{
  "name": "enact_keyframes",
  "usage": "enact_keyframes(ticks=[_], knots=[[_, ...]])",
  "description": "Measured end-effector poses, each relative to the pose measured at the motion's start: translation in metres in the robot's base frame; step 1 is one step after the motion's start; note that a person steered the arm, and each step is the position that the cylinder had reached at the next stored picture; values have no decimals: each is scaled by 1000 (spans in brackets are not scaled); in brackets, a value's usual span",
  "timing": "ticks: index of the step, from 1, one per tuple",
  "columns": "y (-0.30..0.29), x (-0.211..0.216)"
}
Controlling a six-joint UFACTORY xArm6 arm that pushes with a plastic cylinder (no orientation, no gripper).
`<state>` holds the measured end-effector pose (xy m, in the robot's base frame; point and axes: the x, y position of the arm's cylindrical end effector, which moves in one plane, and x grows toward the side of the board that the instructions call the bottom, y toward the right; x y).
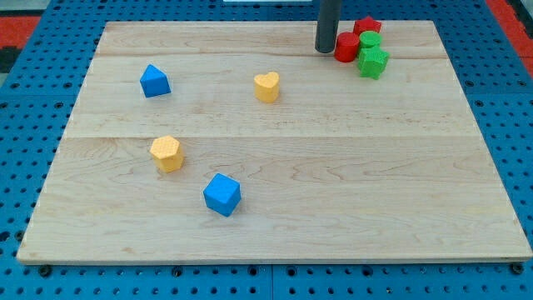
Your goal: Move the yellow heart into the hexagon
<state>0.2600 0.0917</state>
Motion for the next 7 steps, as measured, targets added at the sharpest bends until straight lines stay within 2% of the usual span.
enact_keyframes(ticks=[2, 3, 4, 5, 7], knots=[[-36, 81], [-115, 91], [-163, 86], [-186, 64], [-267, 69]])
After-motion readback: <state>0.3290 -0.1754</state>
